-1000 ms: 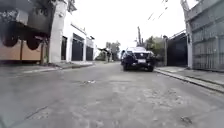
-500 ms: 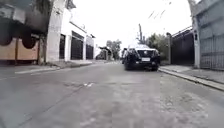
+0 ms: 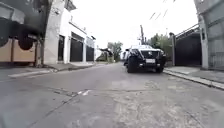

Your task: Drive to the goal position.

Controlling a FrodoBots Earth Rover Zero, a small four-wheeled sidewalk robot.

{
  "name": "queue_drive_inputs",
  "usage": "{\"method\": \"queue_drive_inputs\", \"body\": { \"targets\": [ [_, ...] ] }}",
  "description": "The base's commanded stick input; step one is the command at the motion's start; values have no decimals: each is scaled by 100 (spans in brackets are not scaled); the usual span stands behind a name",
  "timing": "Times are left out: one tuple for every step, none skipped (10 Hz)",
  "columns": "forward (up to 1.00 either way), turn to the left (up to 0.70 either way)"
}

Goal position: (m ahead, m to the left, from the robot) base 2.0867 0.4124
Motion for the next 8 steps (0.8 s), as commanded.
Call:
{"method": "queue_drive_inputs", "body": {
  "targets": [
    [100, 0],
    [100, 0],
    [100, 0],
    [100, 0],
    [100, 0],
    [100, 0],
    [100, 0],
    [100, 3]
  ]
}}
